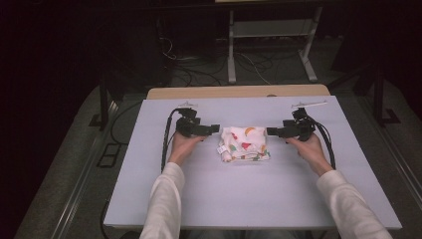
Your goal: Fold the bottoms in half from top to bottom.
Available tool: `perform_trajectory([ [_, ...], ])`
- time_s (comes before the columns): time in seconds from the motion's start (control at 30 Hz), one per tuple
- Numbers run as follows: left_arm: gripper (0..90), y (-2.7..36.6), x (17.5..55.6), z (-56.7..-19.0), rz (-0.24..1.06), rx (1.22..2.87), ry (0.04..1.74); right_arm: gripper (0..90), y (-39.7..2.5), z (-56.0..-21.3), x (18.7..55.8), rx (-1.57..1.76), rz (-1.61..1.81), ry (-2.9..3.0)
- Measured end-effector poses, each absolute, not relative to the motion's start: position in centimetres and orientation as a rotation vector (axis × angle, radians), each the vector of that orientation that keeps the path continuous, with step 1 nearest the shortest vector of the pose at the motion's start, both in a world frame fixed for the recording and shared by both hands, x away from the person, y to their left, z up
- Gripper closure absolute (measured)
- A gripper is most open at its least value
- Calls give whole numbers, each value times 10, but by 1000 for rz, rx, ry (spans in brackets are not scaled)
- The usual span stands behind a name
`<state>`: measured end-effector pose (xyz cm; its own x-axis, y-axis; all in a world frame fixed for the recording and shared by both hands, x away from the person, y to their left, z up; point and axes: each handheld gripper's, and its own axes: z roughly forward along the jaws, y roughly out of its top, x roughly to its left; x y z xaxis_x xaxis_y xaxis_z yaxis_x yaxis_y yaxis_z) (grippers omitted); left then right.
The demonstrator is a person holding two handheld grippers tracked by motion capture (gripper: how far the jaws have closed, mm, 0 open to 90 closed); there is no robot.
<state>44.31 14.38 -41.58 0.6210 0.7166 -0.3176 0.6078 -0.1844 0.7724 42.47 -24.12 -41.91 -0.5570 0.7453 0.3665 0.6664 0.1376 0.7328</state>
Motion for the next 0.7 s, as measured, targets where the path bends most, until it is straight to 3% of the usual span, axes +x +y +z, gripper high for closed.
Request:
perform_trajectory([
  [0.7, 0, 169, 389, -413, 222, 1910, 999, 0, -260, -414, 369, 1371, 1403, 2299],
])
